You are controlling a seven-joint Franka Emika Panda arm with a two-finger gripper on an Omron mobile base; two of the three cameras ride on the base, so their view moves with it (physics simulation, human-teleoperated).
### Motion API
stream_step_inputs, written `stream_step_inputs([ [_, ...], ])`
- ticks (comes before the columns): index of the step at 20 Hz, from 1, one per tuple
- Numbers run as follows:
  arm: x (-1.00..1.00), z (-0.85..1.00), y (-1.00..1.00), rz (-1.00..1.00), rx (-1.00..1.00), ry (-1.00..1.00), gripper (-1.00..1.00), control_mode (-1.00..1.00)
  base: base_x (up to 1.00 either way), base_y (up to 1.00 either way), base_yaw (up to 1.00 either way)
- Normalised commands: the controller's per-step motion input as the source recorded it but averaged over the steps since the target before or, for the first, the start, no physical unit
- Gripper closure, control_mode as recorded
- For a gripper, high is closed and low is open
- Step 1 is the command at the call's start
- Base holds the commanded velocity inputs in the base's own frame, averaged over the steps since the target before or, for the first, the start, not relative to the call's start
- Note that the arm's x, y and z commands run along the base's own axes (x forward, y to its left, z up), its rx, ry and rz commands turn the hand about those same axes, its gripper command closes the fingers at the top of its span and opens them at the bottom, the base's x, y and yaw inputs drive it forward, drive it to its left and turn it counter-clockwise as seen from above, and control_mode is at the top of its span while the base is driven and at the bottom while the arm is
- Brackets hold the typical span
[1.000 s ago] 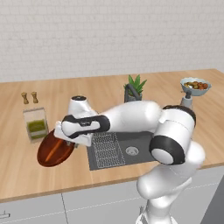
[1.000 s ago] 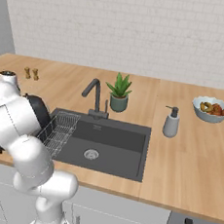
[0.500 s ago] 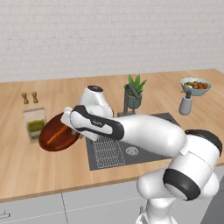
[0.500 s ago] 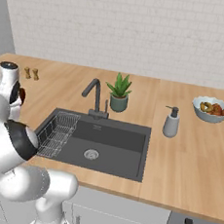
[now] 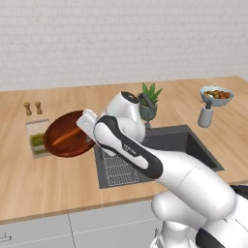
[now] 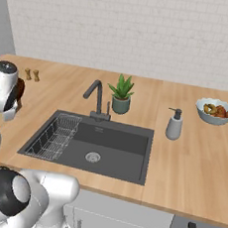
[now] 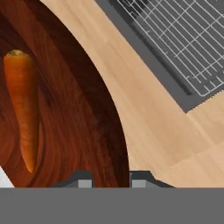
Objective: Pick the carrot from the sink and place it in the bowl. Then pick the bowl and place it in the microwave. Then close the microwave door and press the start button.
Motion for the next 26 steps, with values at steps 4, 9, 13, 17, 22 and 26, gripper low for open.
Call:
stream_step_inputs([
  [4, -0.27, 0.77, -0.79, -0.22, 0.01, 0.11, 1.0, -1.0, 0.0, 0.0, 0.0],
  [9, -0.31, 0.53, -0.81, -0.27, 0.03, 0.04, 1.0, -1.0, 0.0, 0.0, 0.0],
  [13, -0.23, 0.3, -0.94, -0.3, 0.04, 0.0, 1.0, -1.0, 0.0, 0.0, 0.0],
  [17, -0.22, 0.27, -0.87, -0.28, 0.15, 0.0, 1.0, -1.0, 0.0, 0.0, 0.0],
  [22, -0.31, 0.4, -0.34, -0.19, 0.06, -0.12, 1.0, -1.0, 0.0, 0.0, 0.0],
  [26, -0.18, 0.54, -0.62, -0.18, -0.04, -0.03, 1.0, -1.0, 0.0, 0.0, 0.0],
])
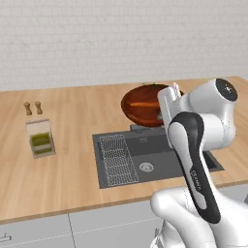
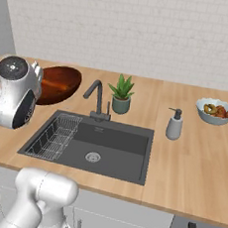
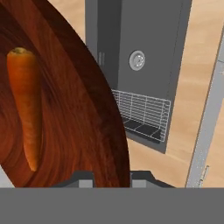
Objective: Pick the carrot from the sink and place it in the bowl. Then pick the bowl and place it in the microwave. Then close the microwave door and press the start button.
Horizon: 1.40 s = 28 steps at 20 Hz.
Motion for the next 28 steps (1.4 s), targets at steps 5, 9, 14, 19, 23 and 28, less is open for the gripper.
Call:
stream_step_inputs([
  [5, -0.02, 0.22, -0.8, -0.04, 0.0, 0.0, 1.0, -1.0, 0.0, 0.0, 0.0],
  [9, -0.24, 0.0, -0.7, 0.13, 0.0, -0.03, 1.0, -1.0, 0.0, 0.0, 0.0],
  [14, -0.37, -0.04, -0.35, 0.16, -0.07, -0.04, 1.0, -1.0, 0.0, 0.0, 0.0],
  [19, -0.31, 0.0, 0.0, 0.01, -0.19, -0.15, 1.0, -1.0, 0.0, 0.0, 0.0],
  [23, -0.19, 0.04, 0.04, 0.0, -0.05, -0.02, 1.0, -1.0, 0.0, 0.0, 0.0],
  [28, 0.0, 0.0, 0.0, 0.0, 0.0, 0.0, 1.0, 1.0, -0.22, -0.26, -0.09],
])
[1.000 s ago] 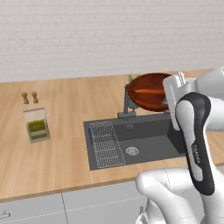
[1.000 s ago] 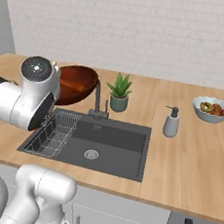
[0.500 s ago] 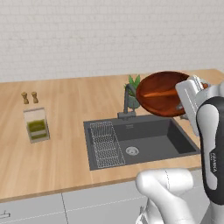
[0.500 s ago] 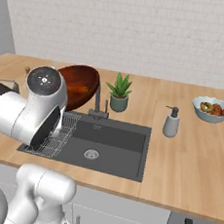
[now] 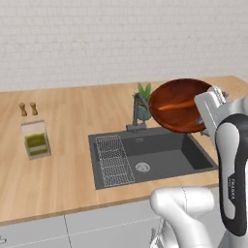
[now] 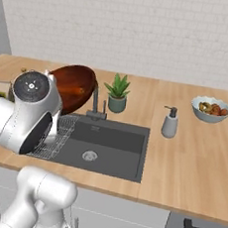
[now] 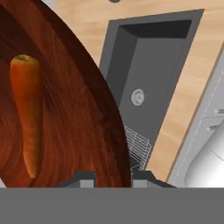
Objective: Pick the carrot from the sink and place it in the bowl. Then pick the bowl and place it in the microwave. Then close the microwave door and press the start button.
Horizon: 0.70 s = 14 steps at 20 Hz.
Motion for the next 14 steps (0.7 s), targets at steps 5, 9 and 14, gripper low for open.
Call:
stream_step_inputs([
  [5, 0.0, 0.0, 0.0, 0.0, 0.0, 0.0, 1.0, 1.0, -0.35, -0.8, -0.38],
  [9, 0.0, 0.0, 0.0, 0.0, 0.0, 0.0, 1.0, 1.0, -0.31, -0.55, -0.58],
  [14, 0.0, 0.0, 0.0, 0.0, 0.0, 0.0, 1.0, 1.0, -0.02, -0.26, -0.86],
])
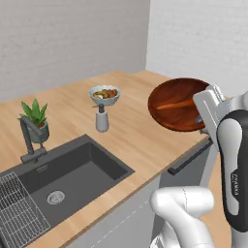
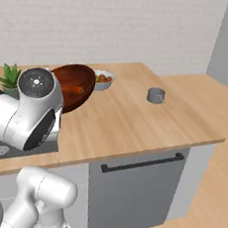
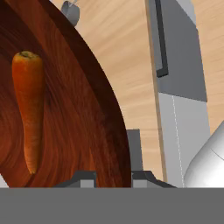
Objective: Pick the carrot from the sink and place it in the bowl. Then pick the bowl and place it in the microwave. Then close the microwave door and press the start button.
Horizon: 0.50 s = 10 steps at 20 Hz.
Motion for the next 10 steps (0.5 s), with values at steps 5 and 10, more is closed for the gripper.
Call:
stream_step_inputs([
  [5, 0.0, 0.0, 0.0, 0.0, 0.0, 0.0, 1.0, 1.0, 0.0, -0.13, -0.95],
  [10, 0.0, 0.0, 0.0, 0.0, 0.0, 0.0, 1.0, 1.0, 0.0, -0.29, -0.87],
])
